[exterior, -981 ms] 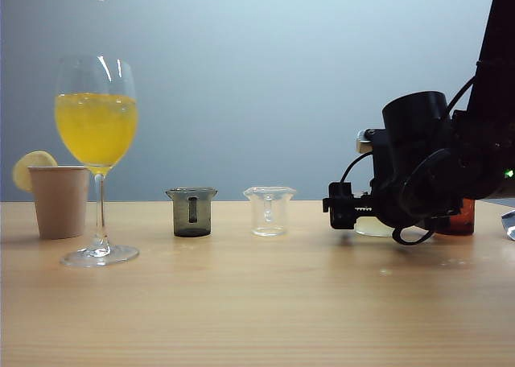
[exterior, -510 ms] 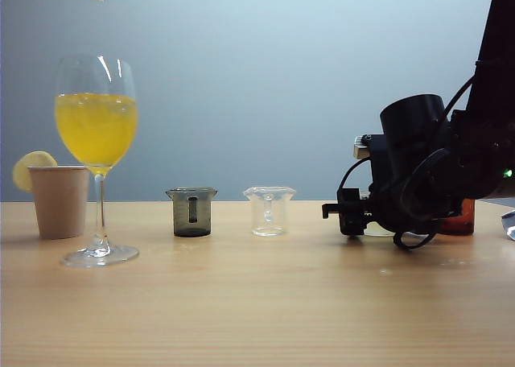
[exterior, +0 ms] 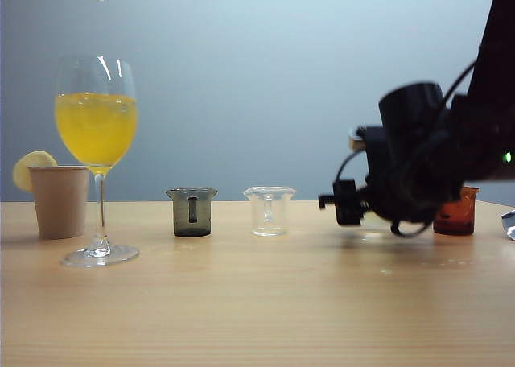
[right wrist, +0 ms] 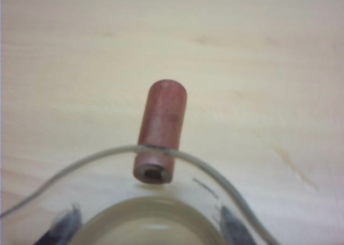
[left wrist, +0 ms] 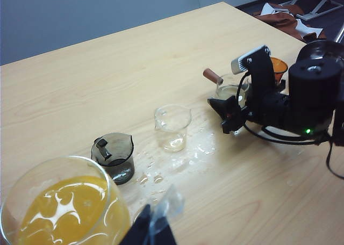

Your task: Pick up the third measuring cup from the left, pour the pineapple juice inside into the goblet, and finally put the measuring cup back in its original place.

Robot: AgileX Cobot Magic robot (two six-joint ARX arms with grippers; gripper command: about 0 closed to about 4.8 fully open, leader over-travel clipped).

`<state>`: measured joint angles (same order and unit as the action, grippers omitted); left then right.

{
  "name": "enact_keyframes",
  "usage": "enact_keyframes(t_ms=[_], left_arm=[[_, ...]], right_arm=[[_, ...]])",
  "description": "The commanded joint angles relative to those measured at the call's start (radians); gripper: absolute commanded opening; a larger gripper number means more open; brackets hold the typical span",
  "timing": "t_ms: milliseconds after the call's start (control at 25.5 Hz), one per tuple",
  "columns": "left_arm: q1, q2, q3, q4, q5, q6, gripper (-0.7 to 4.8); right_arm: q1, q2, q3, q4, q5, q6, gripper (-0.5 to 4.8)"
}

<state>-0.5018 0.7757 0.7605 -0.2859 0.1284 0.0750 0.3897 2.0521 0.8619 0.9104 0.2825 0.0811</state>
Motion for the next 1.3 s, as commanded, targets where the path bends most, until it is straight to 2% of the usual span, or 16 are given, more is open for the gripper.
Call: enact_keyframes(t_ms=[39, 196, 432, 589, 824, 942, 981, 1060, 1138, 1178, 1217, 1295], left_arm=[[0.001, -0.002, 0.006, 0.010, 0.004, 0.003, -0.05], [0.001, -0.002, 0.006, 0.010, 0.004, 0.003, -0.05], [0.001, -0.002, 0.006, 0.010, 0.004, 0.003, -0.05], [0.001, -0.007, 0.006, 0.010, 0.002, 0.003, -0.05], [0.004, -0.037, 0.006, 0.010, -0.004, 0.003, -0.05], [0.048, -0.073, 0.006, 0.010, 0.020, 0.003, -0.05], [0.109, -0.095, 0.006, 0.010, 0.073, 0.003, -0.05], [0.167, -0.116, 0.006, 0.010, 0.096, 0.003, -0.05], [0.204, -0.132, 0.006, 0.010, 0.059, 0.003, -0.05], [0.206, -0.151, 0.006, 0.010, -0.013, 0.003, -0.05], [0.205, -0.156, 0.006, 0.011, -0.042, 0.003, -0.05], [0.205, -0.165, 0.006, 0.010, -0.042, 0.003, -0.05]], right_arm=[[0.025, -0.077, 0.006, -0.006, -0.041, -0.042, 1.07], [0.069, -0.208, 0.009, -0.094, -0.117, -0.053, 1.07], [0.116, -0.332, 0.019, -0.146, -0.160, -0.056, 1.07], [0.146, -0.406, 0.112, -0.342, -0.231, -0.056, 1.07], [0.193, -0.426, 0.241, -0.479, -0.242, -0.056, 1.07], [0.216, -0.425, 0.312, -0.556, -0.260, -0.057, 1.07], [0.235, -0.424, 0.347, -0.585, -0.259, -0.057, 1.07], [0.252, -0.424, 0.375, -0.596, -0.260, -0.057, 1.07], [0.273, -0.424, 0.398, -0.602, -0.260, -0.058, 1.07], [0.294, -0.424, 0.418, -0.620, -0.260, -0.060, 1.07], [0.313, -0.417, 0.440, -0.637, -0.260, -0.061, 1.07], [0.332, -0.404, 0.467, -0.656, -0.261, -0.071, 1.07]])
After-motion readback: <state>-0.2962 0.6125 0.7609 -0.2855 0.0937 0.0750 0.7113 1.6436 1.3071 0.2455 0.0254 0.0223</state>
